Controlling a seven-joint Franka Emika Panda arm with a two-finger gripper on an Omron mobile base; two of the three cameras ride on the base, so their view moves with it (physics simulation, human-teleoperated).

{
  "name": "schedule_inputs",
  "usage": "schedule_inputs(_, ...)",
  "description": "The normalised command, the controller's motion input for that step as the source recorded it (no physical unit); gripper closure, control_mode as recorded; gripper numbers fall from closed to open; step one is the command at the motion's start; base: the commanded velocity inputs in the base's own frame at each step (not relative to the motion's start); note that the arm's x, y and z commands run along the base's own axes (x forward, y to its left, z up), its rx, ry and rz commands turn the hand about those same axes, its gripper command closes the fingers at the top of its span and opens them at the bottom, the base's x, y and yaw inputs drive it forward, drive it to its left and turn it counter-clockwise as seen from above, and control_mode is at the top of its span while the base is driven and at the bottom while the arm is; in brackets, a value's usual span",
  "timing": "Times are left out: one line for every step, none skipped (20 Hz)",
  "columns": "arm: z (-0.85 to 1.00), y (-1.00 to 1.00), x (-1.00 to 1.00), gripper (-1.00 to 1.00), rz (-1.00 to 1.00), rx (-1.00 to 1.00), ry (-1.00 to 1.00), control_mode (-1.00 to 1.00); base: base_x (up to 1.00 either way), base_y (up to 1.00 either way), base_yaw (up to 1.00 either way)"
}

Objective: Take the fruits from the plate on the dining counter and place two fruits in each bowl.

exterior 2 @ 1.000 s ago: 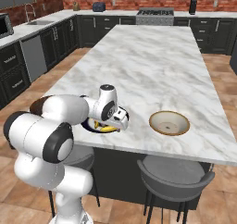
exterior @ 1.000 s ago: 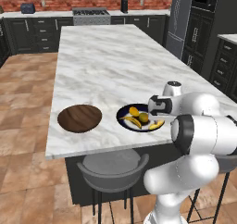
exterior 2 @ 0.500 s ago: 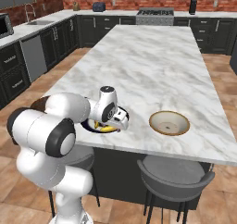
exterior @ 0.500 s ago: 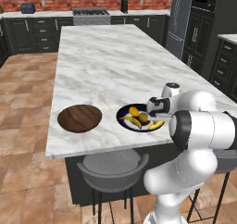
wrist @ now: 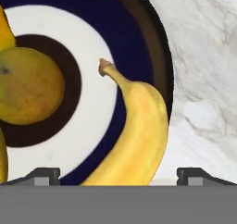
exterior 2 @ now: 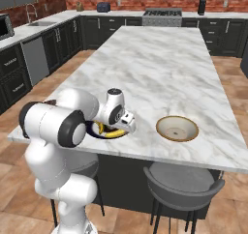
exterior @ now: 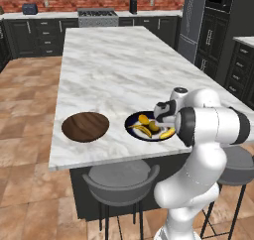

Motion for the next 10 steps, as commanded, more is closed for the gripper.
schedule_inputs(-0.45,-0.07,0.05,-1.00,0.00,0.00,0.00,-1.00,0.00,0.00,0.00)
schedule_inputs(-0.48,-0.04,0.00,-1.00,0.00,0.00,0.00,-1.00,0.00,0.00,0.00)
schedule_inputs(-0.53,-0.02,0.00,-1.00,0.00,0.00,0.00,-1.00,0.00,0.00,0.00)
schedule_inputs(-0.46,0.00,0.00,-1.00,0.00,0.00,0.01,-1.00,0.00,0.00,0.00)
schedule_inputs(-0.39,0.00,0.00,-1.00,0.00,0.00,0.00,-1.00,0.00,0.00,0.00)
schedule_inputs(-0.29,0.00,0.00,-1.00,0.00,0.00,0.00,-1.00,0.00,0.00,0.00)
schedule_inputs(-0.04,0.00,0.06,1.00,0.00,0.00,0.00,-1.00,0.00,0.00,0.00)
schedule_inputs(0.00,0.00,0.00,1.00,0.00,0.00,0.00,-1.00,0.00,0.00,0.00)
schedule_inputs(0.00,0.00,0.00,1.00,0.00,0.00,0.00,-1.00,0.00,0.00,0.00)
schedule_inputs(0.00,-0.16,0.00,1.00,0.00,0.00,0.00,-1.00,0.00,0.00,0.00)
